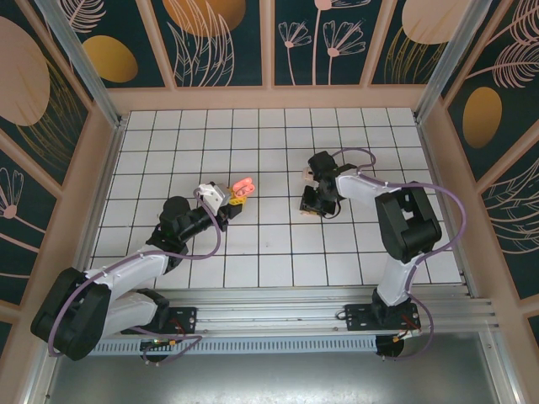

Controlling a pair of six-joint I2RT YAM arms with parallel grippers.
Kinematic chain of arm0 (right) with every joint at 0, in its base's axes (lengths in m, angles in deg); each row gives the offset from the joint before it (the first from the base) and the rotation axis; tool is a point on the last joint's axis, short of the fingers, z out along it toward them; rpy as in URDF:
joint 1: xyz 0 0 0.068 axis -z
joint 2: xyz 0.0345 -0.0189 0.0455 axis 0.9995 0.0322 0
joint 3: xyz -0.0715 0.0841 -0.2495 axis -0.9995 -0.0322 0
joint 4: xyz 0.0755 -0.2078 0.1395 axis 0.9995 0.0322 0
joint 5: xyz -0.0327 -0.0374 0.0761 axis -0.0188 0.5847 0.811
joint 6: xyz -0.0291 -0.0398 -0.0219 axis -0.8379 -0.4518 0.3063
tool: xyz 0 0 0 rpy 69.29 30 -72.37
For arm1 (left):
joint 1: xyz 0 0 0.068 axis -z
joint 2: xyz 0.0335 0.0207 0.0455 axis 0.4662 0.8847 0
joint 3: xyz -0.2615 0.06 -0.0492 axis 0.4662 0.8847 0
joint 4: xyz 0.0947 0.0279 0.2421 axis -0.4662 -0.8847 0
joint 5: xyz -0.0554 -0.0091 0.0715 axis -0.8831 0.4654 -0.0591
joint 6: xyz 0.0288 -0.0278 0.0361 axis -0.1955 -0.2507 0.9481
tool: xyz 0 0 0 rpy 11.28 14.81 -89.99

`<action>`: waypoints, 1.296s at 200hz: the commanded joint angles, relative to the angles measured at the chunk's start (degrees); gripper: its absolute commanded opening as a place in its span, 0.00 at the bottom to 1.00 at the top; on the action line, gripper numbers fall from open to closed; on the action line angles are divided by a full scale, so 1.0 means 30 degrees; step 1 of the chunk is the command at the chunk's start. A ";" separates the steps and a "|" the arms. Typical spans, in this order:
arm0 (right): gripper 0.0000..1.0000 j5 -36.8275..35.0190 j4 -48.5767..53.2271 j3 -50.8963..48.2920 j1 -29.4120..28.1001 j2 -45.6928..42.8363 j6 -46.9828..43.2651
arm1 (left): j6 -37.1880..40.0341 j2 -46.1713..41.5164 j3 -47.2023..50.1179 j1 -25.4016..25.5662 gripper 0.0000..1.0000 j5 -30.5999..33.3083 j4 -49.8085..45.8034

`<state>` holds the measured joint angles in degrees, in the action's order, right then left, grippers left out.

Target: Insert wireless bluetooth earbuds into charging case

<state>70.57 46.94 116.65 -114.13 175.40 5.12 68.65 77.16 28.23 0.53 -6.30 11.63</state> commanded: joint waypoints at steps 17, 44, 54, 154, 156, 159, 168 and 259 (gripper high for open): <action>0.27 -0.0839 0.0431 0.0264 -0.0119 0.0773 -0.0262 | 0.0340 -0.0311 -0.0374 0.0075 0.14 0.0180 -0.0025; 0.25 -0.0933 0.0505 0.0209 -0.0180 0.0738 -0.0334 | 0.0334 -0.0267 -0.0407 0.0083 0.14 0.0151 -0.0041; 0.23 -0.0998 0.0511 0.0193 -0.0188 0.0595 -0.0363 | 0.0319 -0.0258 -0.0429 0.0065 0.14 0.0165 -0.0037; 0.20 -0.0436 0.2674 -0.0955 -0.0553 -0.2050 -0.6160 | 0.0129 -0.0531 -0.0458 0.0068 0.14 -0.0017 -0.0086; 0.20 -0.0383 0.2757 -0.0991 -0.0565 -0.2098 -0.6406 | 0.0120 -0.0542 -0.0451 0.0079 0.14 -0.0016 -0.0085; 0.20 -0.0297 0.2894 -0.1056 -0.0580 -0.2166 -0.6749 | 0.0083 -0.0542 -0.0457 0.0068 0.14 -0.0024 -0.0085; 0.20 -0.0004 0.3182 -0.1194 -0.0615 -0.2366 -0.7512 | 0.0034 -0.0600 -0.0488 0.0083 0.14 -0.0076 -0.0100; 0.20 -0.0635 0.6428 -0.0614 -0.2880 -0.0846 -1.2897 | 0.0187 -0.1219 -0.0575 0.0083 0.14 -0.0113 -0.0832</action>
<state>70.35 61.52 113.44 -121.37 170.02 -28.02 68.65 74.69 27.91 0.53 -6.37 9.48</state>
